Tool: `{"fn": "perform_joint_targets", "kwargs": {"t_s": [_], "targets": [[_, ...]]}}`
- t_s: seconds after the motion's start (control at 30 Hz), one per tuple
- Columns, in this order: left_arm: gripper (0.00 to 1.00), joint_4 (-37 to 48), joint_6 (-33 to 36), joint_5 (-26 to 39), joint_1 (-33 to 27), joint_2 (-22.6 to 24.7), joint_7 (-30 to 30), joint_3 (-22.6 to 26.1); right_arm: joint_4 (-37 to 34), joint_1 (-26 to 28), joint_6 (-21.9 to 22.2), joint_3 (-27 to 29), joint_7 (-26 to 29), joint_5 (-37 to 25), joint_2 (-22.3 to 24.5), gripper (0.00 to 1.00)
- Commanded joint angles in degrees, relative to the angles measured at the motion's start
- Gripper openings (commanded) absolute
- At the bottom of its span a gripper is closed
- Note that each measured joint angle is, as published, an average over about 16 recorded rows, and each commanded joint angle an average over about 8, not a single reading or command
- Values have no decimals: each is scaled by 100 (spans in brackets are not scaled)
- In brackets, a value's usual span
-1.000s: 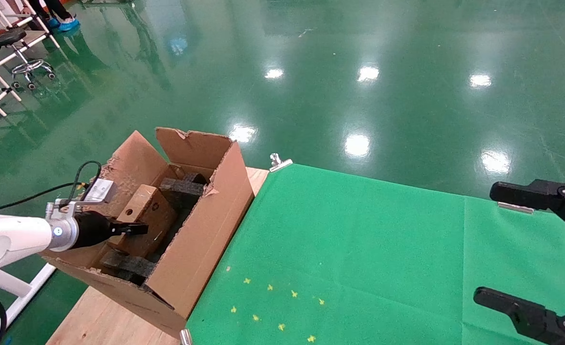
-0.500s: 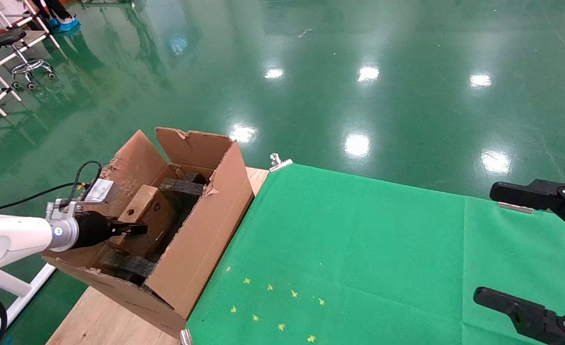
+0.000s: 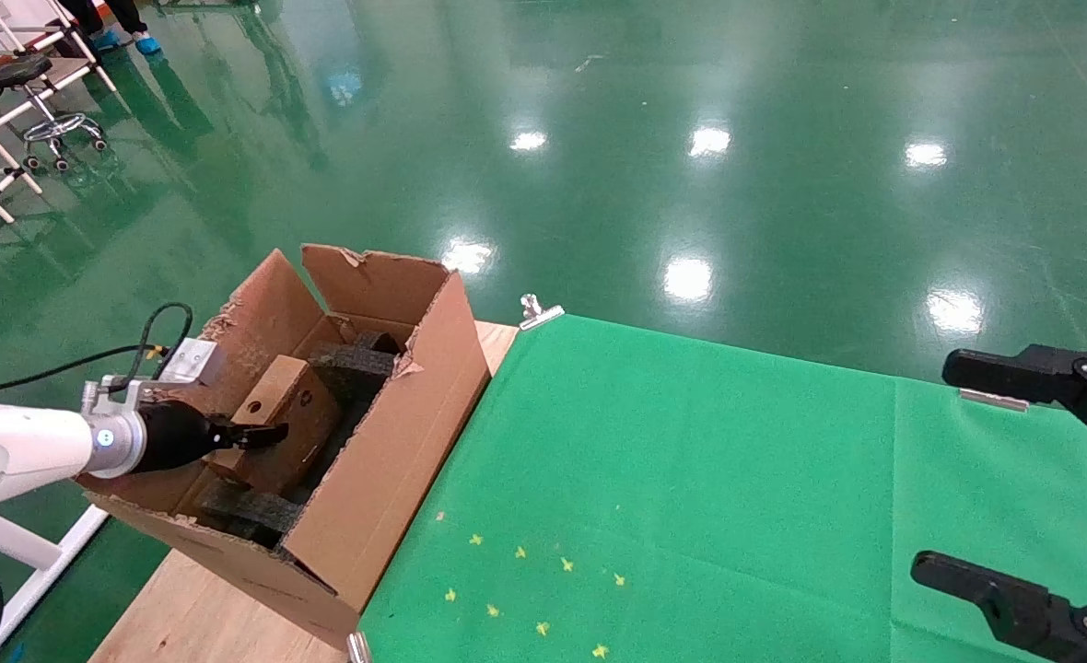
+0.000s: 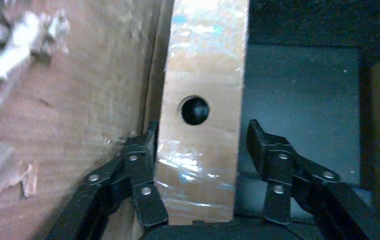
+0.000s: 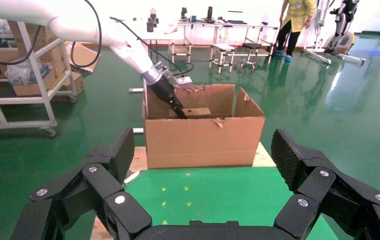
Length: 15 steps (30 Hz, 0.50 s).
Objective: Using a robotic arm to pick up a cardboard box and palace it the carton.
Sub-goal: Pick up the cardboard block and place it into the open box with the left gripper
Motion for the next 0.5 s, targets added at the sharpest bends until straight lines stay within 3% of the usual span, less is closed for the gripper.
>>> {"fn": "perform_joint_targets", "kwargs": {"t_s": [0.03,0.5], "targets": [[100,-5,31,16,-33,-6,-10,12,0,0,0,0,0,0,0,100],[100,-317,434,-18,-528,-195,-44,-9,0,0,0,0,0,0,0,100]]}}
